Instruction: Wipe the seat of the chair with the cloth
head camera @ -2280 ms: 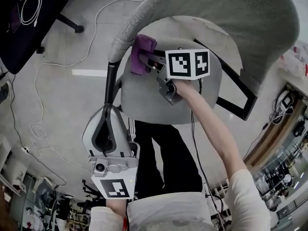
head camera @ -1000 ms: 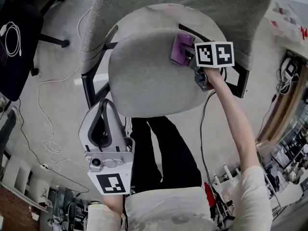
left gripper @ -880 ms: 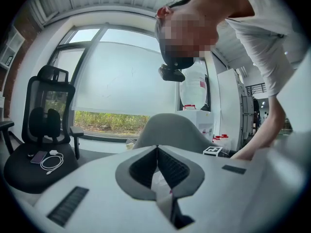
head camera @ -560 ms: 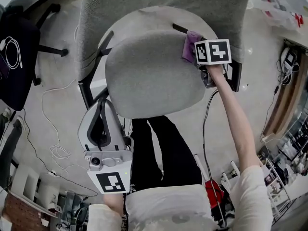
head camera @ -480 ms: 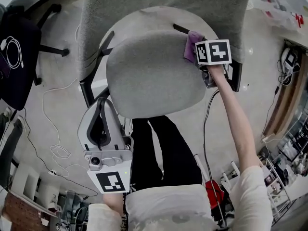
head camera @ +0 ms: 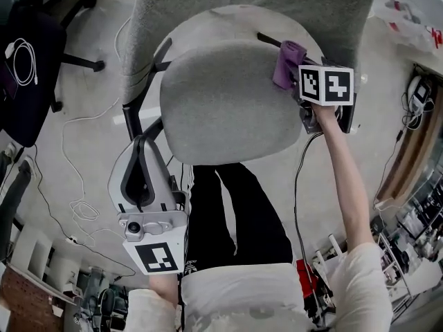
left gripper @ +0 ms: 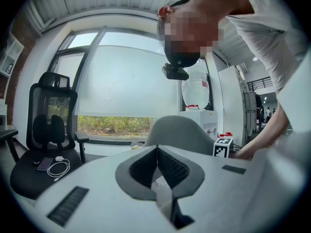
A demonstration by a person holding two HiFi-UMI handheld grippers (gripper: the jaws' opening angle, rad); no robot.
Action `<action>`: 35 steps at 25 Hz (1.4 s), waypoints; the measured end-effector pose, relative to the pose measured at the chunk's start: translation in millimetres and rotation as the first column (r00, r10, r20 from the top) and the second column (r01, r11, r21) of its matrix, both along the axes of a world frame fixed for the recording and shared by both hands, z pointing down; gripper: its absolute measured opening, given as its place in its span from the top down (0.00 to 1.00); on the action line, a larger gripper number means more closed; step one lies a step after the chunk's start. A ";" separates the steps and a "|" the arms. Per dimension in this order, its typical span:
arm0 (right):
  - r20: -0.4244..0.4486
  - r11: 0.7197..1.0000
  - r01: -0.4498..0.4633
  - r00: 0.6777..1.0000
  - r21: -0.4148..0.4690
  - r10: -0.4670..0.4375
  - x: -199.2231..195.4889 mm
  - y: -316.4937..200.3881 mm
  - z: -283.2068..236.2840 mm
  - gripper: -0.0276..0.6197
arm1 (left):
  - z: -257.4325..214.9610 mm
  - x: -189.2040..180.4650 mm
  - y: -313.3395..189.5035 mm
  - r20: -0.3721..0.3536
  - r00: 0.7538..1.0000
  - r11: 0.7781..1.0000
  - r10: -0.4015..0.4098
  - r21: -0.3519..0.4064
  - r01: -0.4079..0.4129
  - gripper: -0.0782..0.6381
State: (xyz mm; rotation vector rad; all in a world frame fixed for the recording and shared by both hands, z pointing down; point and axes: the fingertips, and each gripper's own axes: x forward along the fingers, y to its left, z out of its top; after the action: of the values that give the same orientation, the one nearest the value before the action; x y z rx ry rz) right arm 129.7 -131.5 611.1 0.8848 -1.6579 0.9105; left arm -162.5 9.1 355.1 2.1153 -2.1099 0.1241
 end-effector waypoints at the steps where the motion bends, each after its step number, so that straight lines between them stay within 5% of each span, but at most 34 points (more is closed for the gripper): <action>1: 0.061 1.000 0.002 0.998 0.011 -0.003 -17.1 3.0 -13.7 0.82 | -0.9 -3.2 1.6 0.002 1.000 1.000 -0.011 0.001 0.011 0.87; 6: 0.351 0.998 0.070 0.934 0.005 -0.067 -123.4 46.9 -66.8 0.82 | -8.4 -17.3 12.1 0.019 0.997 0.998 -0.069 0.005 0.069 0.87; 11: 0.492 0.979 0.181 0.863 -0.093 -0.113 -210.0 110.9 -64.2 0.82 | -16.2 -25.9 22.3 0.034 0.993 0.993 -0.114 0.020 0.113 0.87; 16: 0.503 0.943 0.240 0.859 -0.232 -0.095 -260.9 168.7 -17.8 0.82 | -9.1 -34.0 36.8 0.029 0.988 0.988 -0.154 0.000 0.154 0.87; 21: 0.466 0.912 0.257 0.881 -0.321 -0.084 -269.8 205.8 20.8 0.82 | -2.7 -33.4 46.9 0.024 0.985 0.986 -0.168 -0.016 0.168 0.87; 35: 0.419 0.917 0.244 0.903 -0.315 -0.096 -238.3 202.5 42.8 0.82 | 1.2 -22.4 44.1 0.009 0.989 0.989 -0.149 -0.021 0.149 0.87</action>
State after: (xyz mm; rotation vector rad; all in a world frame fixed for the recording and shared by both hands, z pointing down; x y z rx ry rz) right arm -108.6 71.0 653.9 0.3027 -1.7912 1.2799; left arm -185.0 53.3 356.2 1.9395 -2.2510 0.1374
